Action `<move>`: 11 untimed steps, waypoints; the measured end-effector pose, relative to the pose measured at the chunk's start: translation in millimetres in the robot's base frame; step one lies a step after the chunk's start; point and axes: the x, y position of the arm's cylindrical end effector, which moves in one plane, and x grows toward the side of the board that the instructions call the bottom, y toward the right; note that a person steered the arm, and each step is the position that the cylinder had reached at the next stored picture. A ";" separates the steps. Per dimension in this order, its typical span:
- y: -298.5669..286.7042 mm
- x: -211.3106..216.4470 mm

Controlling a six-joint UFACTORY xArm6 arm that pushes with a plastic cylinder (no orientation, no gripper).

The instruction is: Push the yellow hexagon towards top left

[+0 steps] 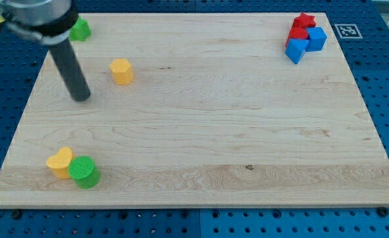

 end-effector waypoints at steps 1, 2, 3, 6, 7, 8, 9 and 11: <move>64.6 16.6; 115.9 5.7; 120.2 0.7; 83.1 -25.3; 70.5 -32.0; 70.5 -69.0; 70.6 -97.9; 70.5 -114.4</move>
